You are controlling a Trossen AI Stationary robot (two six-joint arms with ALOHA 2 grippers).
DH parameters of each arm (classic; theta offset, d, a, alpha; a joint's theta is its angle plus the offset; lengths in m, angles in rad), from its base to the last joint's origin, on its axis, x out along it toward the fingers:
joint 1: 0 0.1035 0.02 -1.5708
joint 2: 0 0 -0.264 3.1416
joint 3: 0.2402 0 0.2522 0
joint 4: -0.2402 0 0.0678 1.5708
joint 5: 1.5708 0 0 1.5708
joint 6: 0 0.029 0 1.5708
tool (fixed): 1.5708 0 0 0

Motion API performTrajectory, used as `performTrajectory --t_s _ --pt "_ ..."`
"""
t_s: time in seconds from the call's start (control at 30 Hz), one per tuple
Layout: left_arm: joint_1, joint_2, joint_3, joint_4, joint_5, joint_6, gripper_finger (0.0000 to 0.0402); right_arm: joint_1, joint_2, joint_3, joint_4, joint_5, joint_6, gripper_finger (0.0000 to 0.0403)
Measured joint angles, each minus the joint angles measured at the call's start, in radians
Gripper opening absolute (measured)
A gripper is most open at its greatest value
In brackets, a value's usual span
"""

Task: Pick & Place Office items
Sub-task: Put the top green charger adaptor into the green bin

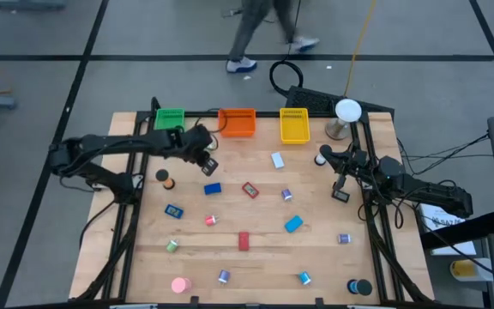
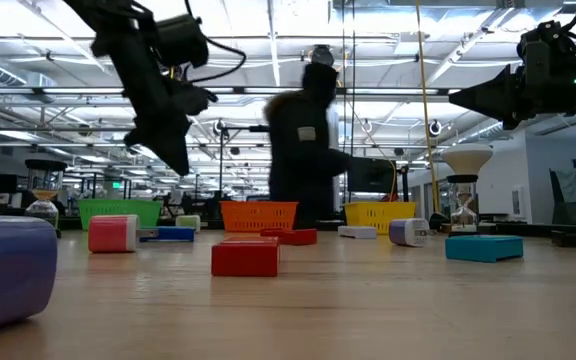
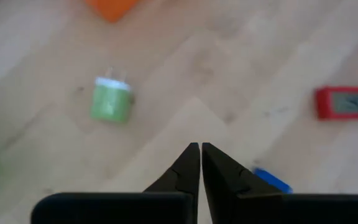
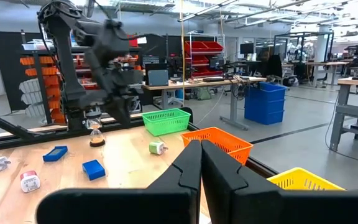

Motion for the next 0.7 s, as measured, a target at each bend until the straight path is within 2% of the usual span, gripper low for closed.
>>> performTrajectory --t_s 0.13,0.4,0.7 --pt "0.069 0.073 0.052 -0.012 0.039 0.066 0.0051 0.000 0.000 0.000 0.000 0.000 0.000 0.0004" --pt "0.143 0.182 0.115 -0.026 0.032 0.230 0.0150 0.000 0.000 0.000 0.000 0.000 0.000 0.0004" --pt "0.175 0.283 0.115 0.004 -0.035 0.299 0.0232 0.000 0.000 0.000 0.000 0.000 0.000 0.0004"
